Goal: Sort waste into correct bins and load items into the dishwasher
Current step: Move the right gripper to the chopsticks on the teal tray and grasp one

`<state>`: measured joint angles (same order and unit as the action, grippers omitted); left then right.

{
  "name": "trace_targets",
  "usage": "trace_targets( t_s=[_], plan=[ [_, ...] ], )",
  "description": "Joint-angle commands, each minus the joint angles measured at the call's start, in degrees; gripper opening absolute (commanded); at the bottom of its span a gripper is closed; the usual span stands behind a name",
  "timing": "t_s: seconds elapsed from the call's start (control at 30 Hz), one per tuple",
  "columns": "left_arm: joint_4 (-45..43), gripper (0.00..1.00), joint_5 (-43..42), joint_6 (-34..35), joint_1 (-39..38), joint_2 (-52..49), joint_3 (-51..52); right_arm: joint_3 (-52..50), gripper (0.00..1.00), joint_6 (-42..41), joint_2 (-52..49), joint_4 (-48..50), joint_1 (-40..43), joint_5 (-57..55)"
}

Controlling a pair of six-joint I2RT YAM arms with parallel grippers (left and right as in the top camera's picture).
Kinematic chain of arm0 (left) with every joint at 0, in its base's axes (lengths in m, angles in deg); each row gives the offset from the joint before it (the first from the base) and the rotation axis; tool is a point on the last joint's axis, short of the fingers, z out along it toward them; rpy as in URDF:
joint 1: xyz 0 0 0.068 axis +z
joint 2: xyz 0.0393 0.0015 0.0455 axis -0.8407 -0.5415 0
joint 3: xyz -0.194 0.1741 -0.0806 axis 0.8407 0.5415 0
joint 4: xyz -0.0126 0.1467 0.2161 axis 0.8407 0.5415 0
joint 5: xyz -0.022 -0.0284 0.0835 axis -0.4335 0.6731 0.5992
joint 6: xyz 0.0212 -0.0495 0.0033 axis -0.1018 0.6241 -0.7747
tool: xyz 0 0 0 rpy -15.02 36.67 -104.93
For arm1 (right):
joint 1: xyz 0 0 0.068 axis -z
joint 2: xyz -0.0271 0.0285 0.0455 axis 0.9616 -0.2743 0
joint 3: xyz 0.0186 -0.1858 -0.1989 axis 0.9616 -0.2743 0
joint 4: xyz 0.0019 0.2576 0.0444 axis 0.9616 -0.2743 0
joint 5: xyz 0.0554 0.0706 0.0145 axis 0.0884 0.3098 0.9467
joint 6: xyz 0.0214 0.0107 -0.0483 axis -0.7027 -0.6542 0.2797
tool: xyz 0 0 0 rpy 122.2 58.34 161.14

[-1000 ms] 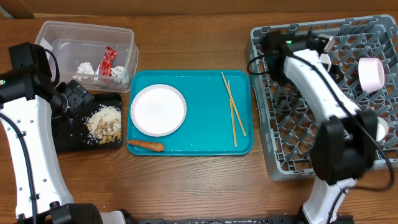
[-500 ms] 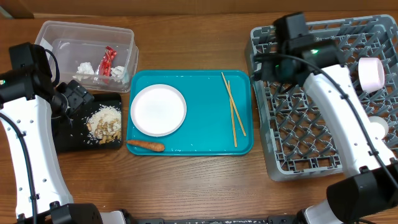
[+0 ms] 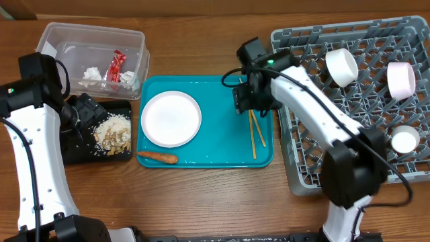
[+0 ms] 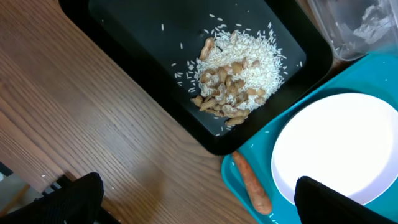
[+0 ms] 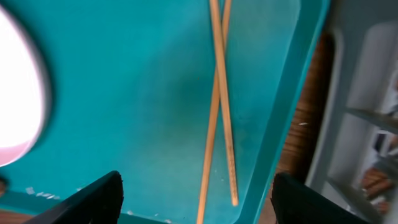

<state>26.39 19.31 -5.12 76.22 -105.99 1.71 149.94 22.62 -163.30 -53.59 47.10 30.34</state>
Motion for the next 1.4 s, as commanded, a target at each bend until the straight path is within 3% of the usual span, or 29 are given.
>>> trace_targets(
  t_s=[0.0, 0.3, 0.37, 0.43, 0.53, 0.67, 0.9, 1.37],
  plan=[
    [-0.31, 1.00, -0.31, 0.31, 0.04, 0.11, 0.85, 0.00, 0.75, -0.50, -5.31, -0.02, 0.24, 1.11],
    [-0.42, 1.00, -0.74, 0.31, 0.04, 0.11, 0.85, 0.00, 0.62, -0.55, -12.74, 1.25, 0.09, 1.01],
    [-0.42, 1.00, -0.76, 0.31, 0.04, 0.11, 0.85, 0.00, 0.52, -0.55, -13.40, 1.03, 0.09, 1.03],
    [-0.42, 1.00, -0.74, 0.31, 0.04, 0.11, 0.85, 0.00, 0.33, -0.55, -13.60, 0.74, 0.09, 1.03],
    [-0.44, 1.00, -0.74, 0.31, 0.04, 0.11, 0.85, 0.02, 0.26, -0.61, -13.57, 0.31, -0.07, 1.03],
    [-0.50, 1.00, -0.76, 0.31, 0.04, 0.11, 0.85, 0.09, 0.09, -0.76, -13.53, -1.64, 0.02, 0.98],
    [-0.83, 1.00, -1.73, 0.28, 0.04, 0.11, 0.85, 0.20, 0.04, -0.79, -12.28, -2.45, 0.09, 1.01],
    [-0.90, 1.00, -1.73, 0.28, 0.04, 0.11, 0.85, 0.20, 0.09, -0.70, -7.87, -5.09, 0.07, 2.40]
  ],
)
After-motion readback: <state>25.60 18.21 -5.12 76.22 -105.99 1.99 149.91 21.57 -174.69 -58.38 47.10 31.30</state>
